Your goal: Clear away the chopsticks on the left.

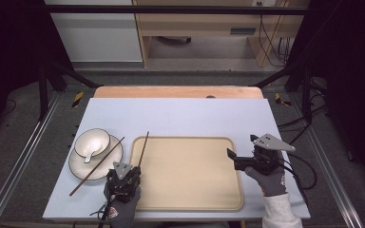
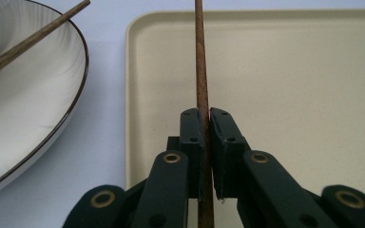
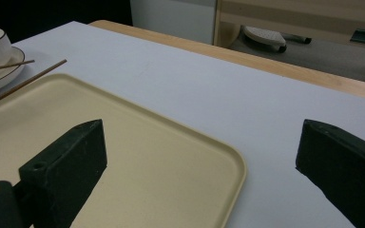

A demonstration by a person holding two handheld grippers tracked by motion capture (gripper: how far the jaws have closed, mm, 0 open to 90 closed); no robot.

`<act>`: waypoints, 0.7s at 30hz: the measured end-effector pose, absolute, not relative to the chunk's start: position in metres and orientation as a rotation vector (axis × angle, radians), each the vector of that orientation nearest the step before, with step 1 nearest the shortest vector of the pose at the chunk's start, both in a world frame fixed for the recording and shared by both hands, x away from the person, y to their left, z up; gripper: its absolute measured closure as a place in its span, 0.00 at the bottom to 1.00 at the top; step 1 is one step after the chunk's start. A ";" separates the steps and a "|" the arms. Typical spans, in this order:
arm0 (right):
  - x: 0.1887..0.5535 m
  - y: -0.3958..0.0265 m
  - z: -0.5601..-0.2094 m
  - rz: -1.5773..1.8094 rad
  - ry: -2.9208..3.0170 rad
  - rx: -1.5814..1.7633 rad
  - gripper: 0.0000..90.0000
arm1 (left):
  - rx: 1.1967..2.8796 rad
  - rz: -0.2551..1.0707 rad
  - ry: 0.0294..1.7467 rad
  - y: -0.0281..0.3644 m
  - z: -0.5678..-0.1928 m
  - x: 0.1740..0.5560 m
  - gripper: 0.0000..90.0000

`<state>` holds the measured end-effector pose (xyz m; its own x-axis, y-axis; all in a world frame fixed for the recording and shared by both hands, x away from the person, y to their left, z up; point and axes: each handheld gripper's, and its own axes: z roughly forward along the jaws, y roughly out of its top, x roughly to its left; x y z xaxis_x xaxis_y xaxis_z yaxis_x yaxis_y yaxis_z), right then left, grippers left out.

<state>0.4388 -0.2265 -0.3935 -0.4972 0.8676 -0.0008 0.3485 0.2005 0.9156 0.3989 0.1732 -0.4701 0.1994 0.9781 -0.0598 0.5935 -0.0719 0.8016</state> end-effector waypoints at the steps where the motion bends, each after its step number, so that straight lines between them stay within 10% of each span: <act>1: 0.439 -0.226 -0.394 1.271 1.949 1.128 0.03 | 1.757 0.678 1.485 0.173 -0.471 0.399 0.94; 21: 0.440 -0.225 -0.395 1.256 1.957 1.125 0.03 | 1.813 0.655 1.531 0.171 -0.479 0.400 0.93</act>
